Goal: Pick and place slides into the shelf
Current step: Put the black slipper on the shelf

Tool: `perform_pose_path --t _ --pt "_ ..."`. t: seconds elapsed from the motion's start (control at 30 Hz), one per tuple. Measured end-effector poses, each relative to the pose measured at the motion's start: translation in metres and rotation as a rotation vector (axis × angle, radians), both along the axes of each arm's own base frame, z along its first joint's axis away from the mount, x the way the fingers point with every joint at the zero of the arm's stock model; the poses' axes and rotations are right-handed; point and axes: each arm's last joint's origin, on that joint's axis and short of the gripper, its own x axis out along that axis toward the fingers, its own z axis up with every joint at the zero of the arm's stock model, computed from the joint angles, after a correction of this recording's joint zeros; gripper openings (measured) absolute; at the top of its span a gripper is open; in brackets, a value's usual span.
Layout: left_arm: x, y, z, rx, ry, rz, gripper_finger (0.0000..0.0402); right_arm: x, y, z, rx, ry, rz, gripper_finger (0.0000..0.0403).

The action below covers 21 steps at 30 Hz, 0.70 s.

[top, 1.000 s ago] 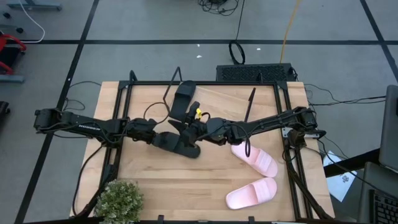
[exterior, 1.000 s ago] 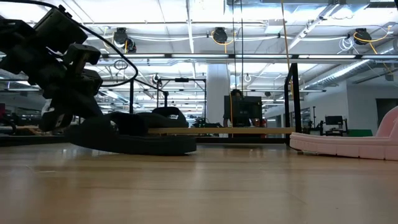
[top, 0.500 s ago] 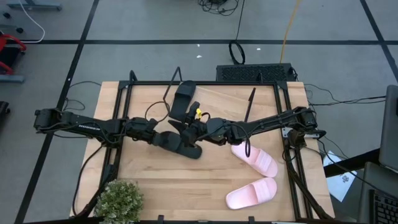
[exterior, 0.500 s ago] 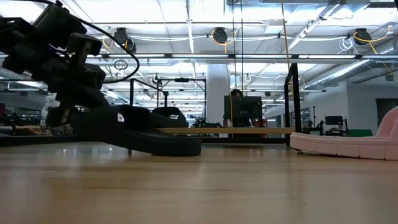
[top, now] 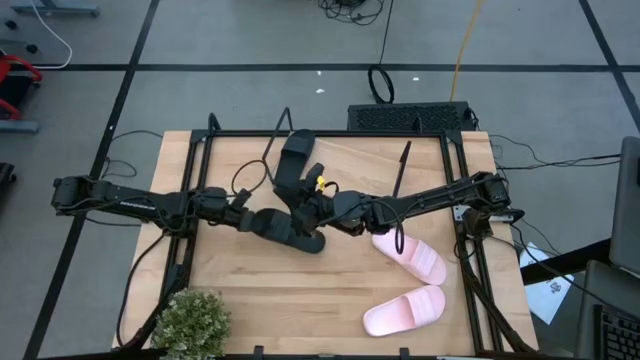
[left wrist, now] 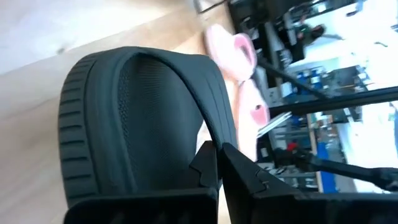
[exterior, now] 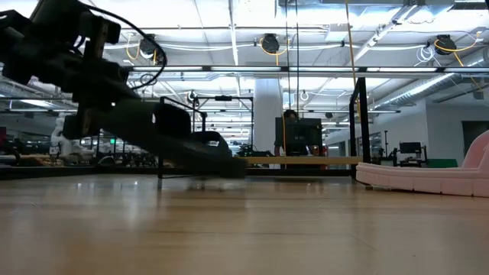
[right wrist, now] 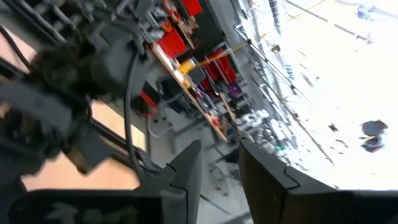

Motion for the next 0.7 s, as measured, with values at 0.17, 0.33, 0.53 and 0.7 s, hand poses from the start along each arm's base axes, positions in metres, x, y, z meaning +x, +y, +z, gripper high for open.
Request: perform_pose_path --t 0.17,0.33,0.53,0.7 --pt "-0.005 0.000 0.011 -0.006 -0.079 0.026 0.0000 -0.002 0.005 0.002 -0.053 0.014 -0.056 0.0096" --pt "-0.009 0.000 0.024 -0.008 -0.189 0.035 0.0000 -0.005 0.011 0.007 -0.077 -0.017 -0.120 0.0096" --pt "-0.011 -0.002 0.045 0.006 -0.337 0.051 0.0000 -0.009 0.018 0.011 -0.185 0.017 -0.210 0.0096" --pt "-0.009 -0.004 0.062 0.038 -0.386 0.033 0.0000 -0.011 0.024 0.011 -0.270 0.087 -0.251 0.0096"
